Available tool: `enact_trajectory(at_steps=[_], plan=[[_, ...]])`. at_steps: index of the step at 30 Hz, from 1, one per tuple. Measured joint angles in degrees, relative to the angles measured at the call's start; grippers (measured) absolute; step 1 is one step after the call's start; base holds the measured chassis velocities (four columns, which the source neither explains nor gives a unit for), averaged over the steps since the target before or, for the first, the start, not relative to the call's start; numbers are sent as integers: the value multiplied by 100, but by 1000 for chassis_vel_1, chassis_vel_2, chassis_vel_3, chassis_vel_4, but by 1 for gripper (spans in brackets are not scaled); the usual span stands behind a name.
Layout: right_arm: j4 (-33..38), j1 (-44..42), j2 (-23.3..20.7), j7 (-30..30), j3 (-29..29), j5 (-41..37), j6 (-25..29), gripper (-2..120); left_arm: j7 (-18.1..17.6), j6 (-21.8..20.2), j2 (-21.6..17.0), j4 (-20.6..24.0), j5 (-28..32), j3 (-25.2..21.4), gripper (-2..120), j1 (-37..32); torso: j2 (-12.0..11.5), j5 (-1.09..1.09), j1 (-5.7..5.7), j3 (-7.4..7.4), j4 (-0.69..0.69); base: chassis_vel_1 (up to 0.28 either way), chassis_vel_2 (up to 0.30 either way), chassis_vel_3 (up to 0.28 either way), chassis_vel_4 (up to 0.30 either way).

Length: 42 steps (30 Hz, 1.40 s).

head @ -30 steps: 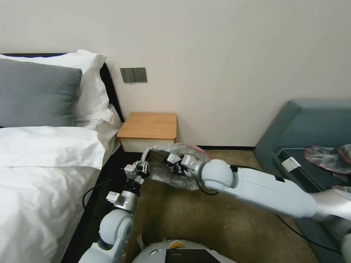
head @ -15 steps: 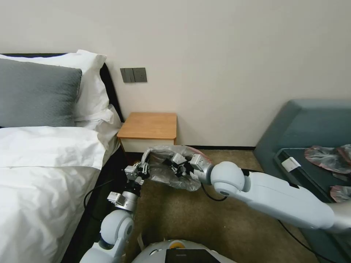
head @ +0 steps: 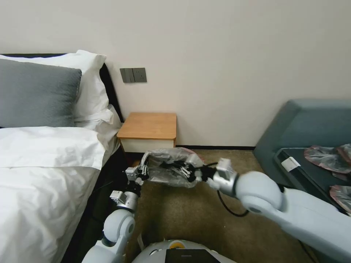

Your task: Pick up the garbage bag from the table and place it over the trash can.

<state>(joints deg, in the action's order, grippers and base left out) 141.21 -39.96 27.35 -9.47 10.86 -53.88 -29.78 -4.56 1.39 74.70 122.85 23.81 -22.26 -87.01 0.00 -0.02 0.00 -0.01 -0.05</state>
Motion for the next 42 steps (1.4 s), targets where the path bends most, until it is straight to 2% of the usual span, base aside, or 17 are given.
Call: enact_trajectory(at_steps=[1,3,5,7,8,11,12,14,16,19,20,24,25,28,29,31,42], plan=[[43,-65,-10,-139,-33,4,85,26,-32,-10,21,-1,6,-28,8,-52,0,0,0,0,-2,0,0,0,0],[8,-156,246,-433,-118,92,264,37,-157,-25,176,51,-44,-170,8,-327,0,3,0,0,11,0,0,0,0],[-3,-311,341,-559,-221,277,329,41,-247,-51,222,70,-50,-211,8,-374,0,3,0,0,15,0,0,0,0],[34,-945,575,-798,-833,783,527,52,-355,-116,226,80,-25,-219,8,-363,0,-1,0,0,9,0,0,0,0],[34,-945,575,-798,-833,783,527,52,-355,-116,226,80,-25,-219,8,-363,0,-1,0,0,9,0,0,0,0],[93,-1895,942,-698,-1711,1267,616,61,-456,-187,186,69,30,-185,8,-347,0,2,0,0,4,0,0,0,0],[93,-1895,942,-698,-1711,1267,616,61,-456,-187,186,69,30,-185,8,-347,0,2,0,0,4,0,0,0,0],[131,-3394,1531,-359,-2631,2106,827,76,-634,-346,117,71,138,-131,8,-366,0,2,0,0,0,0,0,0,0],[130,-3782,1750,-254,-2862,2400,964,79,-701,-417,98,79,181,-110,8,-374,0,2,1,0,1,0,0,0,0],[58,-5048,2861,94,-3521,3639,1573,94,-973,-724,-24,104,367,0,8,-411,0,2,0,0,4,0,0,0,0],[58,-5048,2861,94,-3521,3639,1573,94,-973,-724,-24,104,367,0,8,-411,0,2,0,0,4,0,0,0,0],[56,-5881,3822,193,-3578,4643,2067,100,-1153,-911,-177,89,481,178,8,-407,0,0,0,0,5,0,0,0,0],[56,-5881,3822,193,-3578,4643,2067,100,-1153,-911,-177,89,481,178,8,-407,0,0,0,0,5,0,0,0,0],[-12,-6329,4573,283,-3494,5414,2584,100,-1284,-1038,-275,19,512,392,8,-344,0,1,0,0,3,0,0,0,0],[-12,-6329,4573,283,-3494,5414,2584,100,-1284,-1038,-275,19,512,392,8,-344,0,1,0,0,3,0,0,0,0],[-48,-6504,4974,285,-3418,5721,2877,100,-1439,-1105,-316,-116,570,601,8,-264,0,0,0,0,5,0,0,0,0],[1,-6485,5180,185,-3535,5823,2934,100,-1753,-1233,-257,-533,520,1280,8,-44,0,2,0,0,5,0,0,0,0]])
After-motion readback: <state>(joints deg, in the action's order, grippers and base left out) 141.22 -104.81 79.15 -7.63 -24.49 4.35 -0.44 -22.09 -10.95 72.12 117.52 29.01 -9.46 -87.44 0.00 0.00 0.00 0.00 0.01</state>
